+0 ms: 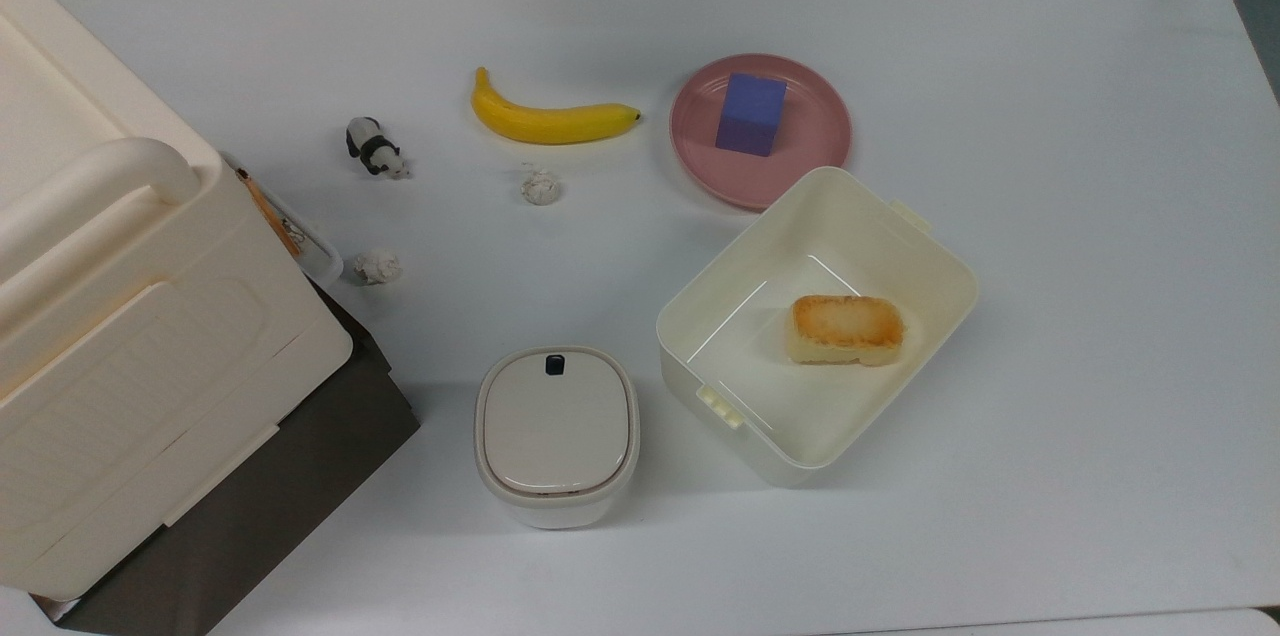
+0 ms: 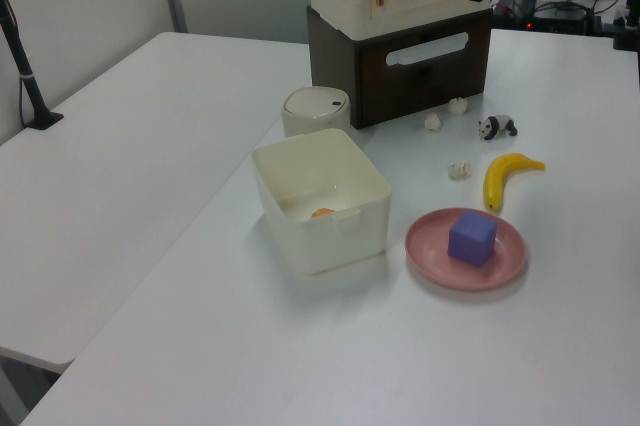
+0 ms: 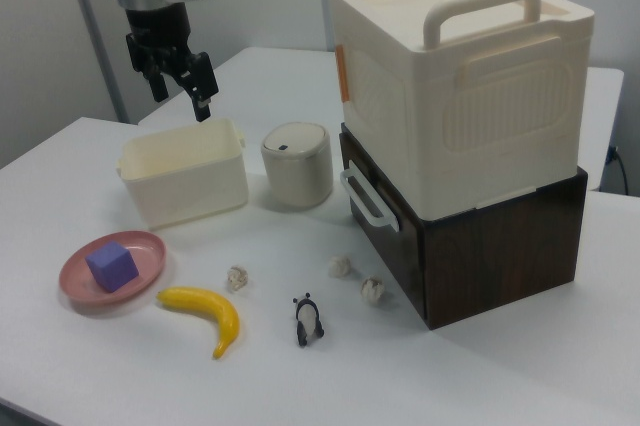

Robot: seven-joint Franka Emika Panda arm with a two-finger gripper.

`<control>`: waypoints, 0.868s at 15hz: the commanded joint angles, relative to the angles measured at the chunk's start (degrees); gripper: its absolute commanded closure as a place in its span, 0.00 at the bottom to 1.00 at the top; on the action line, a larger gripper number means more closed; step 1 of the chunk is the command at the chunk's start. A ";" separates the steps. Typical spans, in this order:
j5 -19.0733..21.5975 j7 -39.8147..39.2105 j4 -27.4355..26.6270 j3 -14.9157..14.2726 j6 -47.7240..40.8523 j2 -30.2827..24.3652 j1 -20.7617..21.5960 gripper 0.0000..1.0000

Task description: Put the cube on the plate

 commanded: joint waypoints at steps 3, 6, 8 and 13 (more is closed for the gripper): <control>1.03 0.85 0.01 -0.61 -0.78 -0.18 0.59 0.00; 1.03 0.58 -0.07 -0.61 -0.96 -0.27 0.68 0.00; 0.94 0.49 0.01 -0.61 -0.78 -0.18 0.59 0.00; 0.85 0.49 0.10 -0.61 -0.61 -0.27 0.24 0.00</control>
